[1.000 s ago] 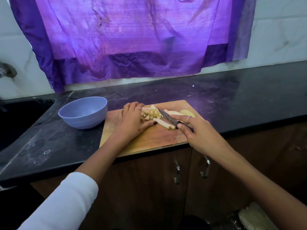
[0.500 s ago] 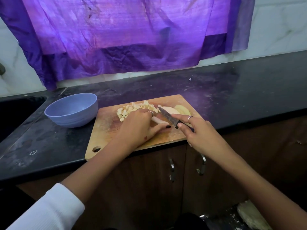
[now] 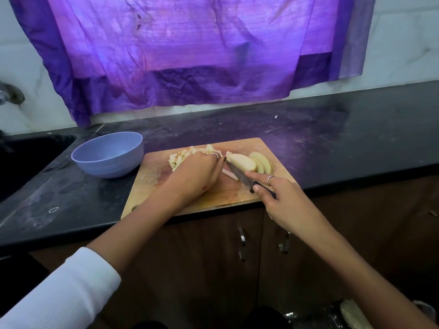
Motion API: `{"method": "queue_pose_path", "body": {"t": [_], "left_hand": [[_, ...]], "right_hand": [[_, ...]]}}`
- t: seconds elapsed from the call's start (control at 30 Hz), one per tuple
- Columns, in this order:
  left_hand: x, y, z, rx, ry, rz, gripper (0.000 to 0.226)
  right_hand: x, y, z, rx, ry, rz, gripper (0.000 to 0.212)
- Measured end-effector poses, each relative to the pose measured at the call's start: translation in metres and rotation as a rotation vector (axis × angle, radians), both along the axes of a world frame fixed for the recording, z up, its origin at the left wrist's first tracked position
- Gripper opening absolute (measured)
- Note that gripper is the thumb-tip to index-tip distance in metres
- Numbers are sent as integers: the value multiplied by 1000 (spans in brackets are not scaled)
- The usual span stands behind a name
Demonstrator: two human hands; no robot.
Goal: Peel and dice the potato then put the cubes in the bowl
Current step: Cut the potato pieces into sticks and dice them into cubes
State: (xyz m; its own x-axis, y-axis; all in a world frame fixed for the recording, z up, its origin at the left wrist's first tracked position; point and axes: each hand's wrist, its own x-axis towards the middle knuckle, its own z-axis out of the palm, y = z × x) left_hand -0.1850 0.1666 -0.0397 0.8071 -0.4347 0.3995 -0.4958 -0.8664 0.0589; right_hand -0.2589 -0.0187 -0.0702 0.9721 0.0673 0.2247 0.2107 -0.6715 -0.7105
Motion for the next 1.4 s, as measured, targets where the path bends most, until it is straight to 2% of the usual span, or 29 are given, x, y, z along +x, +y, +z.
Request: {"method": "queue_pose_path", "body": {"t": [0.1,0.2,0.27,0.37,0.43,0.6,0.73,1.17,1.4], "left_hand": [[-8,5,0,-263,-9,75,27],[-26,18,-3,-601,-81,160,30],[-40,28,-9,-675,-115,202,33],[-56,41,-21,-690,-75,261,31],[-62,51,-25,-666,-49,287,30],[-68,73,-39,-474,-37,307,29],[-71,76,-41,-444,-1,271,22],[-73,73,-33,-576,37,352,19],[-71,73,-33,-621,69,358,18]], "right_hand": [[-4,0,2,-35,0,9,38],[-12,4,6,-136,29,30,37],[-15,8,12,-242,19,10,37],[-9,12,24,-421,-32,-63,38],[-4,16,29,-460,-36,-84,38],[-6,40,26,-325,-20,55,37],[-7,52,20,-283,-53,85,39],[-11,65,24,-339,-26,41,30],[-10,68,34,-458,28,103,36]]}}
